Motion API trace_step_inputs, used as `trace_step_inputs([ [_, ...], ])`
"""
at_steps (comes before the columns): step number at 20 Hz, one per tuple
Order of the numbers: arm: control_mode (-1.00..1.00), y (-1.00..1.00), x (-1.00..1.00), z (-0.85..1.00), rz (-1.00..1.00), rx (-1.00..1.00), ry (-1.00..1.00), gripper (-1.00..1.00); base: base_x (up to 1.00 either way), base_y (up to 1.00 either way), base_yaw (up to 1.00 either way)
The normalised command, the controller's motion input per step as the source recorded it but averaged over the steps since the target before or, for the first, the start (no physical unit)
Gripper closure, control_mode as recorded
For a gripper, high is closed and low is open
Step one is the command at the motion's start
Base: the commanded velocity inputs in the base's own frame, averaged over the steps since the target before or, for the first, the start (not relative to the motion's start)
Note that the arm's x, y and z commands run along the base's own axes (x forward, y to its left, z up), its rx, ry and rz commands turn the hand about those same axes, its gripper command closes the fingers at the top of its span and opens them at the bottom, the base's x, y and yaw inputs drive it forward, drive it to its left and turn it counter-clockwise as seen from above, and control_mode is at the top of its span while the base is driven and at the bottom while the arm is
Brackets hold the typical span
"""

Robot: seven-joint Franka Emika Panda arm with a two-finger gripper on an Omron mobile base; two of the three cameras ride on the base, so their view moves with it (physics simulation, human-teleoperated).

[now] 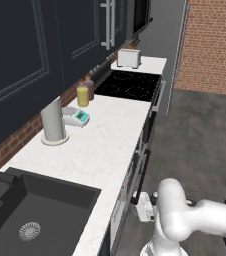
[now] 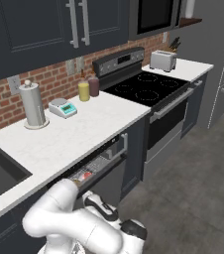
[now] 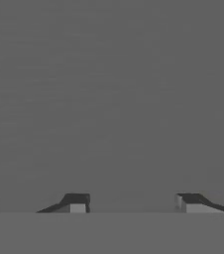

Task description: Pick up the cup and bowl from the counter, place them in the dishwasher, and close the dishwasher door.

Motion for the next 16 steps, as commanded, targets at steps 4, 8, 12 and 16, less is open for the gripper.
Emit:
trace_step_inputs([
  [4, -1.00, 0.72, 1.00, 0.00, 0.30, 0.32, 0.19, -1.00, 0.00, 0.00, 0.00],
  [8, -1.00, 0.79, 1.00, -0.01, 0.26, 0.35, 0.14, -1.00, 0.00, 0.00, 0.00],
  [12, -1.00, 0.99, 1.00, -0.54, 0.16, 0.36, 0.03, -1.00, 0.00, 0.00, 0.00],
  [16, -1.00, 0.93, 1.00, -0.82, 0.01, 0.23, -0.16, -1.00, 0.00, 0.00, 0.00],
])
